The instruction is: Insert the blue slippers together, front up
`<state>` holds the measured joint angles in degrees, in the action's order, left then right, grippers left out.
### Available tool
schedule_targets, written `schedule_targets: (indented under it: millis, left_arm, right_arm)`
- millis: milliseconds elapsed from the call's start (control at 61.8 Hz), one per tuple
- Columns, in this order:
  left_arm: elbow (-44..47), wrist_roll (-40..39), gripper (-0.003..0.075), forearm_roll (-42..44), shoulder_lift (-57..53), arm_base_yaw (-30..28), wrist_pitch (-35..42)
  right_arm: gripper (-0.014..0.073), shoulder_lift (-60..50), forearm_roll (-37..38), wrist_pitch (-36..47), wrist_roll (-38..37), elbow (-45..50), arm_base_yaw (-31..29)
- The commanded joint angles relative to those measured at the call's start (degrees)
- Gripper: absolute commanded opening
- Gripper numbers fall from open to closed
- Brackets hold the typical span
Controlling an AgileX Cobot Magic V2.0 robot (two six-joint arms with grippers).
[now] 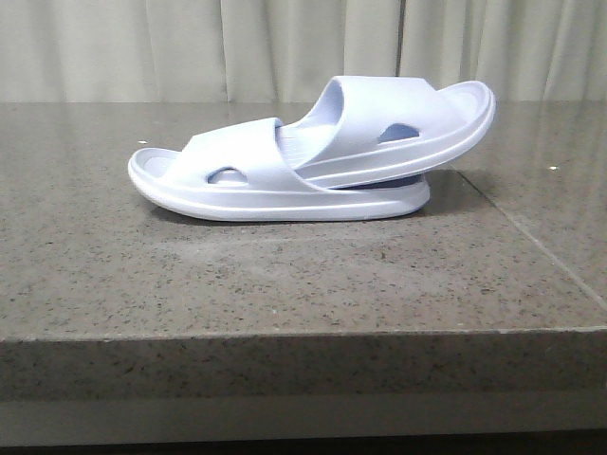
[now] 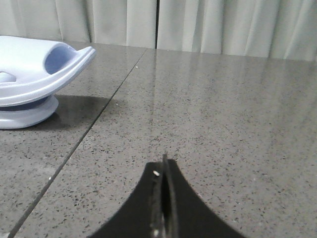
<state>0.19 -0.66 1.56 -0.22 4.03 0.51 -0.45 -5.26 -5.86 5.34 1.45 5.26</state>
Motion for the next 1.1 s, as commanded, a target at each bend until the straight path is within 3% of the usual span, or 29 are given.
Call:
schedule_targets:
  millis: [0,680,1084]
  left_arm:
    - [0.3,0.0,-0.0020,-0.2,-0.9,0.4,4.9]
    - [0.3,0.0,-0.0020,-0.2,-0.9,0.4,4.9]
    - [0.3,0.0,-0.0020,-0.2,-0.9,0.4,4.9]
  right_arm:
    - [-0.0118,-1.1,0.3,6.2,0.6,-0.3,0.0]
    - [-0.0118,-1.1,0.3,7.9,0.5,-0.3,-0.1]
    - [-0.0118,-1.1,3.8,12.3,-9.5,-0.2,-3.7]
